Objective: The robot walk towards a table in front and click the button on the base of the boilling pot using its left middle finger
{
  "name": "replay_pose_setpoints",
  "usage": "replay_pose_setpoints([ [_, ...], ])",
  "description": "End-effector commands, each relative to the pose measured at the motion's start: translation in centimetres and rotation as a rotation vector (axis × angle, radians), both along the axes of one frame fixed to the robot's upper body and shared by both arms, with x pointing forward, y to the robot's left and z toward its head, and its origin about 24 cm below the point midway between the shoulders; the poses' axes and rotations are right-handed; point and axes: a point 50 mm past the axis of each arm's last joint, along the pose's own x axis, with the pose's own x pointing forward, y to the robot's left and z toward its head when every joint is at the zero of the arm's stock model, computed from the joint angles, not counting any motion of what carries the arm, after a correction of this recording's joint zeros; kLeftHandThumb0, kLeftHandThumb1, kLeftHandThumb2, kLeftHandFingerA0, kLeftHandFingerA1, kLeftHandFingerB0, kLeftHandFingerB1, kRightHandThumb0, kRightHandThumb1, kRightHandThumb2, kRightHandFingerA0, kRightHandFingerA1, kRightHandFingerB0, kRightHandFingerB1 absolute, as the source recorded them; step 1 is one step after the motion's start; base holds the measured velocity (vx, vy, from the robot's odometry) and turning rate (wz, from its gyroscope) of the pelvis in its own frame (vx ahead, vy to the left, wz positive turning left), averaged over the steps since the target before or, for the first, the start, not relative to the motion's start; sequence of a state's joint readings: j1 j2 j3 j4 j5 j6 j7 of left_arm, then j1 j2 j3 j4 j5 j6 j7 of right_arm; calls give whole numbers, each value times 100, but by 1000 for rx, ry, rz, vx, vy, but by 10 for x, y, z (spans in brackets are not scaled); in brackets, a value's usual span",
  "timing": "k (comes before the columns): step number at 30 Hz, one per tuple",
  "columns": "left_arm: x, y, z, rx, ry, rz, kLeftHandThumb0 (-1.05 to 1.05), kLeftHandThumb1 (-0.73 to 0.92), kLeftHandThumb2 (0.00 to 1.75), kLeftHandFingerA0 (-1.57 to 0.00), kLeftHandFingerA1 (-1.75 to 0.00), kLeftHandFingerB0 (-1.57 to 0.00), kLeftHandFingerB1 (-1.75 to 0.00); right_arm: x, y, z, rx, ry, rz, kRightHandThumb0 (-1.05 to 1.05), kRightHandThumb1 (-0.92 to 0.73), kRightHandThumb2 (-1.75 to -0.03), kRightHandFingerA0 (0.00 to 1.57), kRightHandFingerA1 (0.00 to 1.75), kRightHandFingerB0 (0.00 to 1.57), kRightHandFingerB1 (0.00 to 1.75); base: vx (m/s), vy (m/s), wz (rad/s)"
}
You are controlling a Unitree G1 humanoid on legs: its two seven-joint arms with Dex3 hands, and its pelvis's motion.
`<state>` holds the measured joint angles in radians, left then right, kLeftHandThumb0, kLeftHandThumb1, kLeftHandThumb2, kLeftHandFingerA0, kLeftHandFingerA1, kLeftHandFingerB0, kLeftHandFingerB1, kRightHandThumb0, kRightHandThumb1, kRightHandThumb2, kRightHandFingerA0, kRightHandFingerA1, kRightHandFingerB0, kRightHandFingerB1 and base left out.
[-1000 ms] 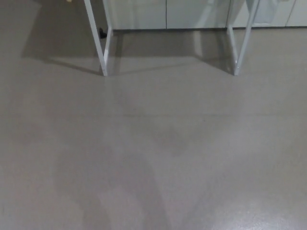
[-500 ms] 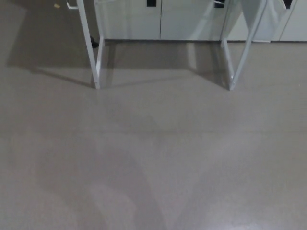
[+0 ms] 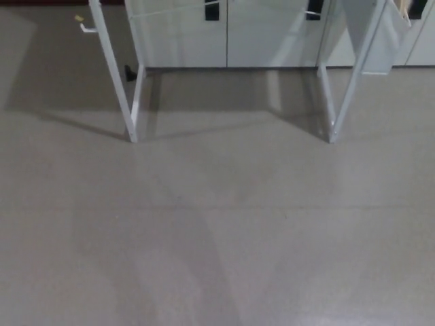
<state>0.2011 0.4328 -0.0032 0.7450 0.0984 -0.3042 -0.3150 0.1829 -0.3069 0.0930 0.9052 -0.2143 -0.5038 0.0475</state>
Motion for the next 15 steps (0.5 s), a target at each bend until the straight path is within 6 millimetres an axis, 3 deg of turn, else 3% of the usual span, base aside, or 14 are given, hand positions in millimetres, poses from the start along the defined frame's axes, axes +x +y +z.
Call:
replay_pose_setpoints([
  [1,-2,4,2,26,5,-15,-42,38,64,-48,-47,-36,-41,-4,-2,-1,-25,15,4,-54,-47,-77,58,51,42,46,198,-58,-9],
  [6,-2,5,1,33,12,-23,-44,38,64,-48,-47,-37,-41,-4,-2,-1,-17,17,2,-53,-47,-77,58,51,42,46,203,-12,-9],
  [8,-2,6,1,38,16,-30,-45,38,65,-48,-47,-35,-41,-4,-2,-1,-21,17,8,-52,-48,-77,57,51,42,47,291,236,-84],
  [15,0,5,3,38,18,-34,-43,38,64,-48,-46,-37,-41,-3,-2,-2,-27,17,13,-53,-48,-78,58,52,43,47,164,79,8],
])
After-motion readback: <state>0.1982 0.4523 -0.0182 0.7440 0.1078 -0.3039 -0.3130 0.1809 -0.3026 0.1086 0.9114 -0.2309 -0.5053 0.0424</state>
